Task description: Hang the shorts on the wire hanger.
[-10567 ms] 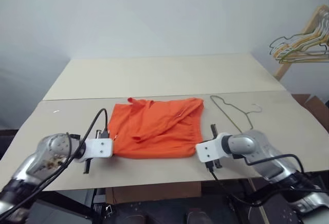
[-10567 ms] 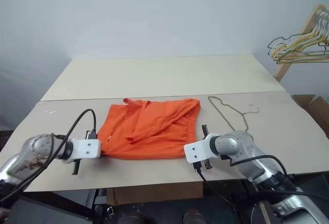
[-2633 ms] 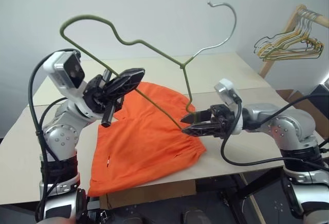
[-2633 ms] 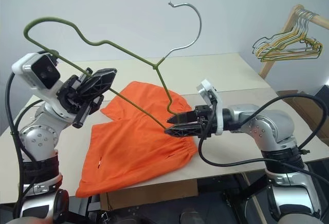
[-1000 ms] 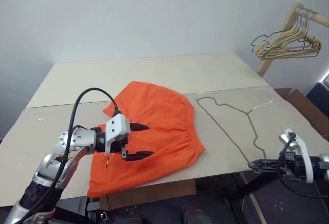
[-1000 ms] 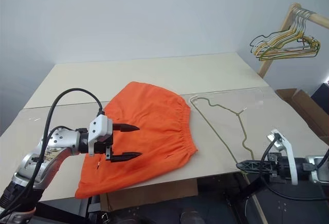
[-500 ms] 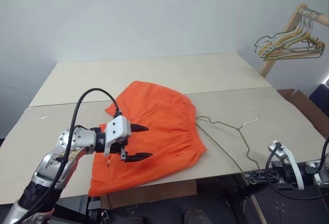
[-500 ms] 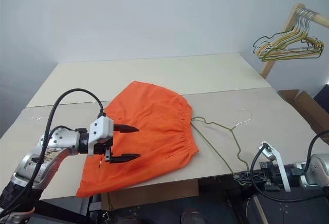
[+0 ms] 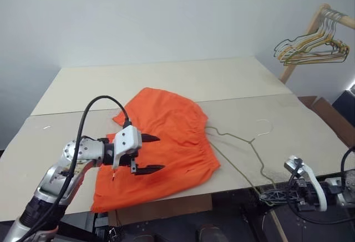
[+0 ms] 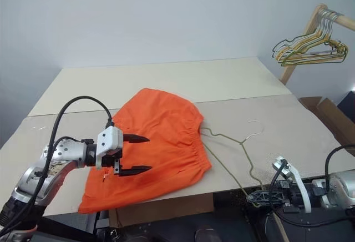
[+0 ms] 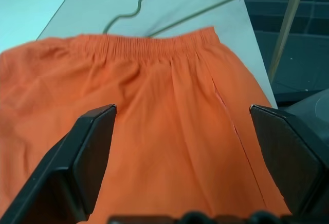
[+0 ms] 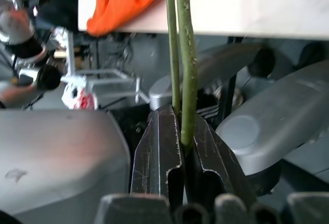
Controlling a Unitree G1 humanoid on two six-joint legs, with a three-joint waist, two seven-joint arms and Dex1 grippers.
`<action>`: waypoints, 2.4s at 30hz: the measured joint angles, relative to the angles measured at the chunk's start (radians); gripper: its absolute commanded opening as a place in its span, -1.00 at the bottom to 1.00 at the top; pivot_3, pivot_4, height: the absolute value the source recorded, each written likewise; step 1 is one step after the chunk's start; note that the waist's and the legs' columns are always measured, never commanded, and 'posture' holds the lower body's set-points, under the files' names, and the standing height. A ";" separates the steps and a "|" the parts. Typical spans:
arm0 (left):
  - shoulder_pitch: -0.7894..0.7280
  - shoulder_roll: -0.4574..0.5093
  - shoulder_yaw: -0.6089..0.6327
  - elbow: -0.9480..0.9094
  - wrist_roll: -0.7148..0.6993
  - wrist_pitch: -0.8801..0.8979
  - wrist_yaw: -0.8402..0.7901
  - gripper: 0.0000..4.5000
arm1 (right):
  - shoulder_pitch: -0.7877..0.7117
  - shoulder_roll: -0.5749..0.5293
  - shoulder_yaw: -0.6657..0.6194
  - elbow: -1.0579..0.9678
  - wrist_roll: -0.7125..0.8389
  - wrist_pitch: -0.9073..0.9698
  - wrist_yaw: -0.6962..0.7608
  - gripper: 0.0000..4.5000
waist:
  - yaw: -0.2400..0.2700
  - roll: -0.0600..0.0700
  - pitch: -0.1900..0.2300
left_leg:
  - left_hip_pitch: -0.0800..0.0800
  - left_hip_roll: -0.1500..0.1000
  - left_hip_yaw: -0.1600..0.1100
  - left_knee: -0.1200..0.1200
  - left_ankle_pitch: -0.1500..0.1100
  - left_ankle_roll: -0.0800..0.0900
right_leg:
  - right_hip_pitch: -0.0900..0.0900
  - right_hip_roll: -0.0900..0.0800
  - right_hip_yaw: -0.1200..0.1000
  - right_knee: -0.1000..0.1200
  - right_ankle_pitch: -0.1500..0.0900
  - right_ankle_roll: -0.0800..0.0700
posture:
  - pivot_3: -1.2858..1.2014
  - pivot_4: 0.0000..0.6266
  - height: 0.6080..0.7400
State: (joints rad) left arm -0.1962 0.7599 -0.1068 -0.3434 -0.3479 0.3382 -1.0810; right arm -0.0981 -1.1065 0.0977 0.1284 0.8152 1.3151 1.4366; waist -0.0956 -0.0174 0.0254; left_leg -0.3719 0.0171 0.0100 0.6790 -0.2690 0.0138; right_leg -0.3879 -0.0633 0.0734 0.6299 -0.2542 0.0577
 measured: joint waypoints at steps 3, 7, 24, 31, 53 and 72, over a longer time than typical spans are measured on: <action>0.004 0.000 -0.010 0.002 0.015 0.000 0.002 0.99 | -0.114 0.040 0.050 0.078 -0.030 0.006 -0.005 -1.00 | -0.003 -0.001 0.000 | 0.001 0.001 0.000 0.000 0.000 0.000 | 0.000 0.001 0.001 0.000 0.000 -0.001 | -0.04 -1.00 1.00; 0.005 -0.001 -0.017 0.000 0.016 0.000 0.003 0.99 | -0.240 0.087 0.116 0.204 -0.091 0.003 -0.006 -1.00 | 0.003 0.000 0.001 | 0.000 0.000 0.000 0.000 0.000 0.000 | 0.000 0.001 0.000 0.000 0.003 -0.005 | -0.02 -1.00 1.00; 0.000 -0.010 -0.020 0.000 0.030 0.000 0.017 0.99 | -0.491 0.167 0.330 0.431 -0.221 -0.062 0.115 -1.00 | 0.027 0.000 0.001 | 0.000 0.001 -0.001 0.001 0.000 0.000 | 0.000 0.002 0.000 0.001 0.003 -0.005 | 0.00 -1.00 1.00; -0.002 -0.015 -0.021 -0.001 0.030 0.000 0.016 0.99 | -0.548 0.235 0.368 0.523 -0.238 -0.052 0.116 -1.00 | 0.039 0.000 0.000 | -0.001 0.000 -0.001 0.001 0.000 0.000 | 0.000 0.001 -0.001 0.001 0.003 -0.006 | 0.01 -1.00 1.00; -0.036 -0.031 -0.039 0.010 0.045 -0.015 0.021 0.99 | -0.596 0.345 0.090 0.622 -0.374 -0.218 -0.094 -1.00 | 0.046 0.001 0.000 | 0.000 0.000 -0.001 0.002 0.000 0.000 | 0.000 0.002 0.000 0.003 0.004 -0.006 | -0.03 -1.00 1.00; -0.538 -0.133 0.041 0.420 0.075 -0.158 0.044 0.99 | -0.449 0.258 0.030 0.134 -0.488 -0.700 -0.175 -1.00 | 0.019 0.001 0.000 | -0.002 0.000 -0.001 0.002 0.000 0.000 | -0.001 0.001 0.000 0.001 0.004 -0.005 | -0.06 -1.00 1.00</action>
State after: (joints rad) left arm -0.7346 0.6272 -0.0657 0.0764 -0.2732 0.1807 -1.0365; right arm -0.5476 -0.8488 0.1277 0.2620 0.3271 0.6153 1.2611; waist -0.0770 -0.0162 0.0255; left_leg -0.3735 0.0170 0.0092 0.6811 -0.2689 0.0137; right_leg -0.3889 -0.0619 0.0729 0.6310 -0.2499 0.0524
